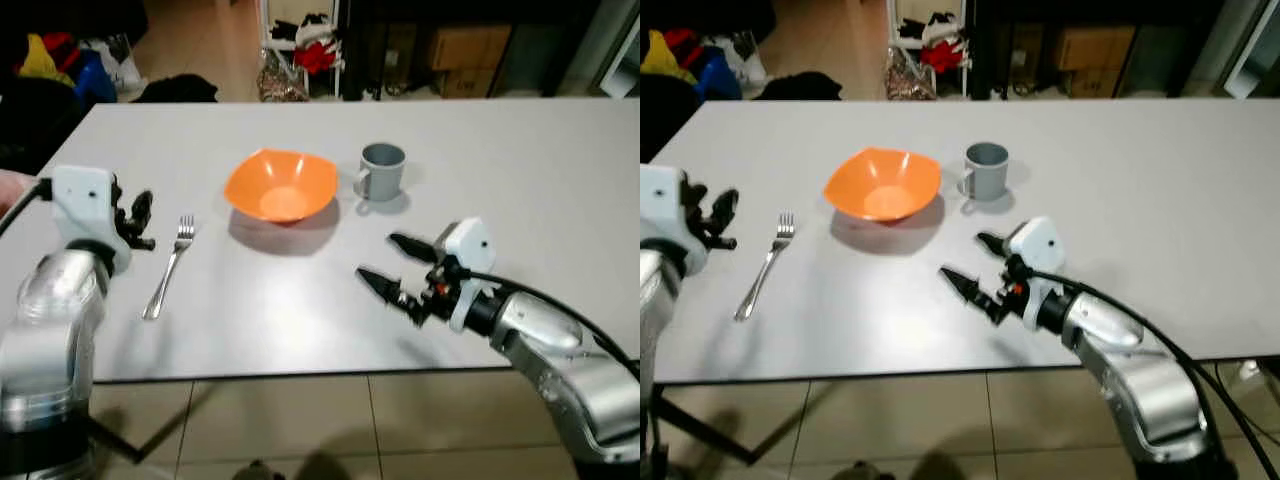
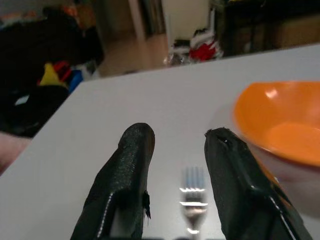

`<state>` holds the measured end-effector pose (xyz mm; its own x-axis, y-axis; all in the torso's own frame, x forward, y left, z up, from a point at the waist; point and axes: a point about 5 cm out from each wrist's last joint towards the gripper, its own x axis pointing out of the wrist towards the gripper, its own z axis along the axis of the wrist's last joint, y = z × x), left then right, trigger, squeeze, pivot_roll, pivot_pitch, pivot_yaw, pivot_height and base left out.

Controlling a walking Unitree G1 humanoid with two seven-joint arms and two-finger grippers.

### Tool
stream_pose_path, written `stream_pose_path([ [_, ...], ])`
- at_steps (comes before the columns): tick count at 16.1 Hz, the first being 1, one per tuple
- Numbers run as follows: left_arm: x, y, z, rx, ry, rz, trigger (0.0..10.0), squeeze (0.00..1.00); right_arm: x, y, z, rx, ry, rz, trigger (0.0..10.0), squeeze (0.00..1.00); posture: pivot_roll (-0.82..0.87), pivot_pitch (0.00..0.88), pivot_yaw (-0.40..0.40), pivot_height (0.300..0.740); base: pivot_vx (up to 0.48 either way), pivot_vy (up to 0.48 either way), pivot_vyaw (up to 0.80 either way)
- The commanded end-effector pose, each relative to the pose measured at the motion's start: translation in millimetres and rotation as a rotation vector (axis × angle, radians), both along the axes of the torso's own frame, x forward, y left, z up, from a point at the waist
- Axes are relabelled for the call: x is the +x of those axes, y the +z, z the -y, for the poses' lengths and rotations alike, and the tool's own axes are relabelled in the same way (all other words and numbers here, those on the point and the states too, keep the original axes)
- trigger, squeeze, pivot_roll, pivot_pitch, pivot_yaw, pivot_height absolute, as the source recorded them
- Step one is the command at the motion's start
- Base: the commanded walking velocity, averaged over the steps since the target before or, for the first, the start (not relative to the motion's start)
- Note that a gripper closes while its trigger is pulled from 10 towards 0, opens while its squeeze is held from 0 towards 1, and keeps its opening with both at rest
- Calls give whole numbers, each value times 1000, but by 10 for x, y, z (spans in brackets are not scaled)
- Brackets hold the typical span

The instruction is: Setting the table

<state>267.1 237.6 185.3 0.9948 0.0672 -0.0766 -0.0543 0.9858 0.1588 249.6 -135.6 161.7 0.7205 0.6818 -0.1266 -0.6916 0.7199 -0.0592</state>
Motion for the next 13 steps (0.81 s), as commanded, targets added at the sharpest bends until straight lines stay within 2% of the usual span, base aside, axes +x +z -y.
stream_pose_path([
  [1,-151,-87,168,-63,-9,-38,10000,0,-13,0,-1,17,-72,16,10000,0,-72,0,56,740,0,0,800],
  [2,-249,-130,250,-106,-12,-58,10000,0,-21,-9,-18,49,-93,7,10000,0,-70,0,54,740,0,0,800],
  [3,-295,-152,298,-97,-26,-68,10000,0,-22,-12,-32,57,-101,9,10000,0,-70,0,54,740,0,0,800],
  [4,-423,-257,421,-133,-29,-74,10000,0,-29,-48,-76,73,-134,7,10000,0,-61,0,43,740,0,0,800],
  [5,-528,-301,484,-100,-7,-28,10000,0,-40,-97,-99,74,-160,4,10000,0,-57,0,38,740,0,0,800],
  [6,-614,-351,506,-58,33,-29,10000,0,-49,-143,-96,68,-191,1,10000,0,-55,0,33,740,0,0,800],
  [8,-724,-408,543,-51,60,-43,10000,0,-66,-220,-56,65,-224,-27,10000,0,-50,0,25,740,0,0,800],
  [9,-780,-437,604,-3,11,-76,10000,0,-78,-277,-18,71,-242,-59,10000,0,-47,0,27,740,0,0,800],
  [13,-781,-364,633,-14,11,-30,10000,0,-86,-308,-14,92,-245,-84,10000,0,-46,0,31,740,0,0,800],
])
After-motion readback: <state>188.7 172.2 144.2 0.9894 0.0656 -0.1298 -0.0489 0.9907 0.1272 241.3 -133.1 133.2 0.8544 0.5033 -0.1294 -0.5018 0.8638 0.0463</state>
